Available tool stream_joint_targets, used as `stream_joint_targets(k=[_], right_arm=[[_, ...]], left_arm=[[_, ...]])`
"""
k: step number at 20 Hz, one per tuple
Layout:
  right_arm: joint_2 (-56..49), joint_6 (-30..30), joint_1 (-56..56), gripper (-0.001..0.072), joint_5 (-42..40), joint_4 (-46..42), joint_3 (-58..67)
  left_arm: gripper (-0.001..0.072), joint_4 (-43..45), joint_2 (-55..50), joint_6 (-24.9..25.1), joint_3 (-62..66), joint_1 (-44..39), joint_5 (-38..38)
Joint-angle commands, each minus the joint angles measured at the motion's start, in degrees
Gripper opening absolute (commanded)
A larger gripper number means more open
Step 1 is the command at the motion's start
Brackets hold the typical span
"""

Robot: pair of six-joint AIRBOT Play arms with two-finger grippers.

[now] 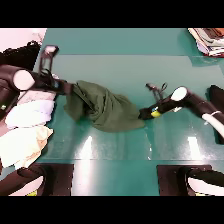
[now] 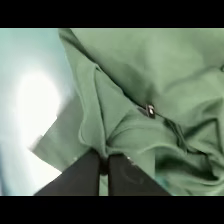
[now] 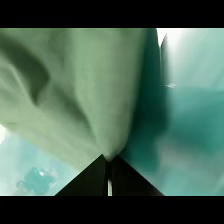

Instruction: Fold the shirts.

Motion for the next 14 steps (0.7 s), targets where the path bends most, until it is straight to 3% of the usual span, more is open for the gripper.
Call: stream_joint_targets(k=[1, 7, 14], right_arm=[[5.11, 2.99, -7.8, 0.0016, 3.26, -10.25, 9.6], [18.43, 2.69, -25.0, 0.0015, 3.5, -11.15, 29.75], [26.58, 1.86, -33.88, 0.0015, 4.35, -11.19, 47.78]], left_arm=[[0.0031, 10.6, 2.86, 0.02, 8.61, 0.0, -0.35], [0.0031, 14.1, 9.07, 0.72, 27.56, 0.0, 1.2], [0.0031, 10.67, 11.08, 2.34, 45.29, 0.0, -1.86]])
